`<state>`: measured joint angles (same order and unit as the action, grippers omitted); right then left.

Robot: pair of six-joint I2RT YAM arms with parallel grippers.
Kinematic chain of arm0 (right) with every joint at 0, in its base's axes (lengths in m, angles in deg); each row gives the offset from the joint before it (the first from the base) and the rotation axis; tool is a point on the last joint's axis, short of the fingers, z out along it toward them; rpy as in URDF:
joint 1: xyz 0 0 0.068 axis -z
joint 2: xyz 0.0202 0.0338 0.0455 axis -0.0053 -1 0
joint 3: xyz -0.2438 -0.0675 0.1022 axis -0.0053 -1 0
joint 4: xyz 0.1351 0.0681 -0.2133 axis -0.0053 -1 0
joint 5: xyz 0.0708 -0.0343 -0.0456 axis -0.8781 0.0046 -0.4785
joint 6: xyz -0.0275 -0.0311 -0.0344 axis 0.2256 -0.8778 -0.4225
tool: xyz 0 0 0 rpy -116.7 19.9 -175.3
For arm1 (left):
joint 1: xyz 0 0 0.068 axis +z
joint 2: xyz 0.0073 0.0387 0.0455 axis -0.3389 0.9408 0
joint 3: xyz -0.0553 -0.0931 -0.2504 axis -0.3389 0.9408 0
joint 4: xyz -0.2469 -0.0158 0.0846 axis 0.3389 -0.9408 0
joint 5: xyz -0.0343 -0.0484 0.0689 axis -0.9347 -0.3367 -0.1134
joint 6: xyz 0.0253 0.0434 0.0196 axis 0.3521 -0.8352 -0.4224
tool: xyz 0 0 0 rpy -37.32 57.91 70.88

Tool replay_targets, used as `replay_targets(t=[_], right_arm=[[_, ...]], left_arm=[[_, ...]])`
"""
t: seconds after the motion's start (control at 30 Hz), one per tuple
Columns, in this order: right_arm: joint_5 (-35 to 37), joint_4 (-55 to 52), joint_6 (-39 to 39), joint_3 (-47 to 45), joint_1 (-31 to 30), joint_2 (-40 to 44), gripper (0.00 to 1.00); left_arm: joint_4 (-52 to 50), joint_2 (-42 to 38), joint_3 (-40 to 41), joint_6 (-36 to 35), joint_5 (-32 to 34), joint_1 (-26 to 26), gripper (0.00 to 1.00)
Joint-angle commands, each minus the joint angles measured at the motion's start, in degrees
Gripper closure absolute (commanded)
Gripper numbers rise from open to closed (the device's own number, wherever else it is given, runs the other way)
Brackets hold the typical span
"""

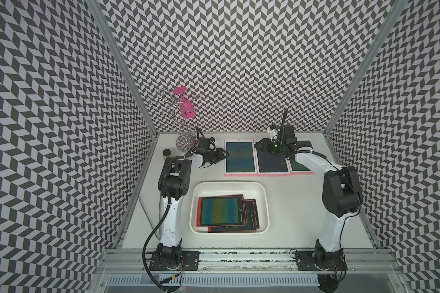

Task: Take out the writing tablet from the storage box
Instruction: Place the writing tablet at the center of the board.

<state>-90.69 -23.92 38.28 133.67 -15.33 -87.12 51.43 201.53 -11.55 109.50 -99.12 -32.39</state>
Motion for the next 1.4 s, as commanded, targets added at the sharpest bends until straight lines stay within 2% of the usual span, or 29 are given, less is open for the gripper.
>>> replay_targets(t=[0.0,0.37,0.6,0.8,1.03,1.2,1.37], right_arm=[[-0.99,2.68,0.15,-1.45,0.86,2.96,0.52],[-1.01,2.73,-1.41,-6.19,2.93,5.34,0.52],[-0.61,1.22,-3.31,-8.31,4.13,8.38,0.52],[-0.58,-1.76,-5.05,-11.44,4.04,12.25,0.52],[0.90,-4.48,-7.61,-22.00,2.06,22.34,0.52],[1.81,-4.71,-7.30,-29.28,-1.91,29.29,0.51],[3.50,-4.88,-5.51,-33.52,-8.43,32.80,0.51]], left_arm=[[-1.72,2.06,1.44,0.54,-0.70,-1.18,0.51],[-2.18,0.49,2.52,0.10,0.53,-0.57,0.51],[-1.23,-6.15,7.42,-0.77,2.35,2.77,0.50],[-0.61,-15.60,13.98,-0.88,5.26,5.37,0.48],[-4.37,-30.11,22.58,-0.35,9.71,4.60,0.49],[-8.77,-41.66,31.25,0.47,12.35,3.06,0.50],[-13.08,-53.78,41.13,1.48,14.33,2.47,0.49]])
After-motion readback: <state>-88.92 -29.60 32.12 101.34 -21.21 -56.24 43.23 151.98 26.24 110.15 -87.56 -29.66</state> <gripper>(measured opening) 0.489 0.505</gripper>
